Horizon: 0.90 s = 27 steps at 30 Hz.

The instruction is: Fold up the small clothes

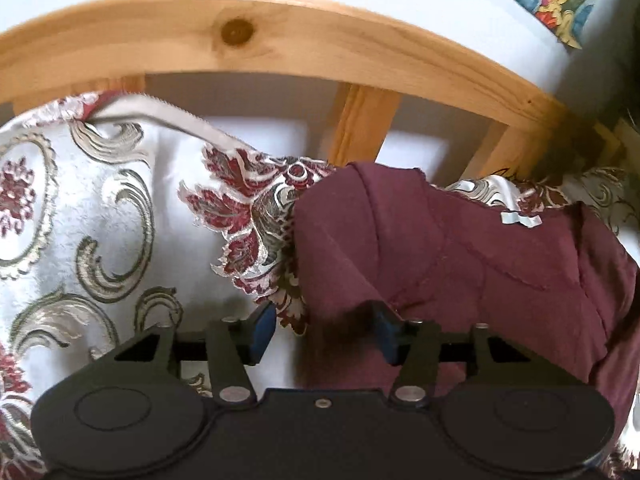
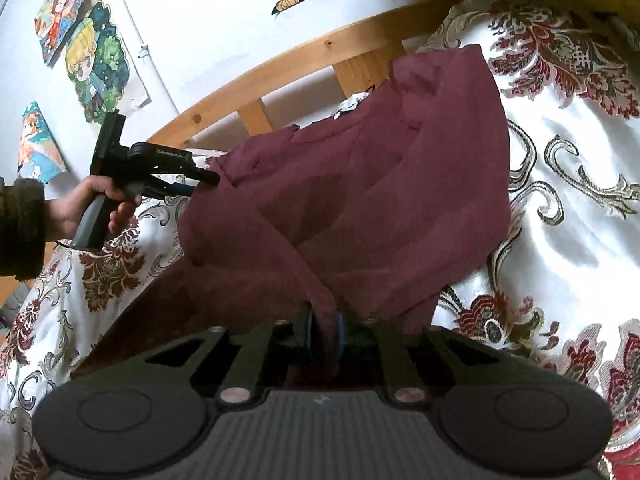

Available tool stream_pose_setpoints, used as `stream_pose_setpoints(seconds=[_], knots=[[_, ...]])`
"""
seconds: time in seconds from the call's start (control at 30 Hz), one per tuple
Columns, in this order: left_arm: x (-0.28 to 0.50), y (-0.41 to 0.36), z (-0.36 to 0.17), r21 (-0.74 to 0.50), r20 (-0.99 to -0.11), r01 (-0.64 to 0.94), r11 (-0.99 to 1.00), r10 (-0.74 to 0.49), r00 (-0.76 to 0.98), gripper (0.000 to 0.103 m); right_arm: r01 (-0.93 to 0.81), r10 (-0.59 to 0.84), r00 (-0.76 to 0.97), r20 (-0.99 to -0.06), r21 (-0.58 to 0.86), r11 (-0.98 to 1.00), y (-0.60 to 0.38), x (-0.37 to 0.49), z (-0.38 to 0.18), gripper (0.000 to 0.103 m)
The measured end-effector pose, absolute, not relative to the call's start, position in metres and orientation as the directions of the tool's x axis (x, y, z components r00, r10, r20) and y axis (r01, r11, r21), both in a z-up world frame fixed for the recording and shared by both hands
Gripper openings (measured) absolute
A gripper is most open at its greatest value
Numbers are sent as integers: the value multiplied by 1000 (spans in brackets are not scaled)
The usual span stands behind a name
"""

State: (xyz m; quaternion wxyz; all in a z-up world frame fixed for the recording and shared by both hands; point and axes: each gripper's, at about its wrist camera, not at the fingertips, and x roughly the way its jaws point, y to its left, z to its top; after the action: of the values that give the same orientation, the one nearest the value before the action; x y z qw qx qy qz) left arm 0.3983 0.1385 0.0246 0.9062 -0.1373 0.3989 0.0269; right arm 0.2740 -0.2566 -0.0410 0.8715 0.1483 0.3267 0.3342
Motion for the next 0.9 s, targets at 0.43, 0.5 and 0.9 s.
stream_pose_setpoints(seconds=[0.43, 0.5, 0.9], knots=[[357, 128, 39, -223, -657, -120, 967, -58, 751, 60, -449, 645, 602, -470, 468, 761, -261, 273, -42, 13], [333, 137, 38, -192, -633, -123, 974, -27, 774, 70, -442, 645, 607, -466, 477, 760, -263, 273, -41, 13], [313, 77, -14, 251, -673, 99, 963, 101, 732, 72, -408, 655, 607, -451, 530, 743, -266, 275, -45, 18]])
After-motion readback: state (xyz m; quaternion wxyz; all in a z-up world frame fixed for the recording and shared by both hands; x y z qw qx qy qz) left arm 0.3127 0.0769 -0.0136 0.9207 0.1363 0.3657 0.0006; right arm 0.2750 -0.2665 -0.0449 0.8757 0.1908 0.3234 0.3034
